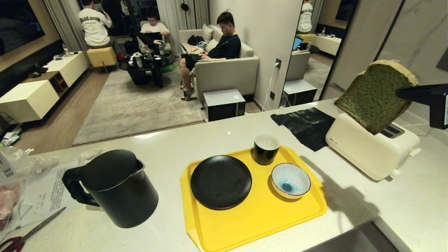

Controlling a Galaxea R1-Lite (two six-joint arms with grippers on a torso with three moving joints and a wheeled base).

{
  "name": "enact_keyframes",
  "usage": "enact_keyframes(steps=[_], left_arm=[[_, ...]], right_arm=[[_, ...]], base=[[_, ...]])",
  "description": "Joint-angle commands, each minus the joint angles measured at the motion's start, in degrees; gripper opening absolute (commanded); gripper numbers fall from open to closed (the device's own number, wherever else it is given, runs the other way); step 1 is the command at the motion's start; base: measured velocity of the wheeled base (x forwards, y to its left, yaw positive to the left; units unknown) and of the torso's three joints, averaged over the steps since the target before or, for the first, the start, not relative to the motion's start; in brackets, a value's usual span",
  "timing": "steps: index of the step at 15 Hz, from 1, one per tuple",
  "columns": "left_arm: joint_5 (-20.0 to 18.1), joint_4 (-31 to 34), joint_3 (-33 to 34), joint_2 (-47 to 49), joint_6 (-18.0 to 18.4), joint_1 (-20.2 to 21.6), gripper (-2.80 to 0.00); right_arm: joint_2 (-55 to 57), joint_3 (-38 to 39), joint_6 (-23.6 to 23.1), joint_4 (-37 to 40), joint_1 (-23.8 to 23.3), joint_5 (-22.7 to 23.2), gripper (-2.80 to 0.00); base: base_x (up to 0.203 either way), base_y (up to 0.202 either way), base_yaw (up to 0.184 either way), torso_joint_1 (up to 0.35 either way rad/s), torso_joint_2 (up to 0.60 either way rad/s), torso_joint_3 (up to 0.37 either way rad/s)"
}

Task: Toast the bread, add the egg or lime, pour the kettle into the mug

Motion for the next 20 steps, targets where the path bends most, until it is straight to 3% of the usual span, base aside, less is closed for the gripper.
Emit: enact_keyframes(steps=[1,12,17,20], left_arm=[[0.01,0.00,0.01,-0.18,-0.02,0.01,-2.80],[0.01,0.00,0.01,-0.18,0.07,0.01,-2.80],[0.01,0.00,0.01,-0.18,-0.02,0.01,-2.80],[0.01,0.00,0.01,-0.18,-0.02,0.01,-2.80]], right_arm=[[0.24,0.01,-0.11,0.06,-0.02,0.00,-2.80],[0.03,-0.04,-0.11,-0.02,-0.06,0.00,-2.80],[-0.11,-0.07,-0.11,-0.02,-0.06,-0.09,-2.80],[-0.20,-0.07,-0.11,-0.02,-0.06,0.00,-2.80]], base=[[0.000,0.000,0.000,0.000,0.00,0.000],[0.000,0.000,0.000,0.000,0.00,0.000],[-0.156,0.000,0.001,-0.004,0.00,0.001],[0.000,0.000,0.000,0.000,0.00,0.000]])
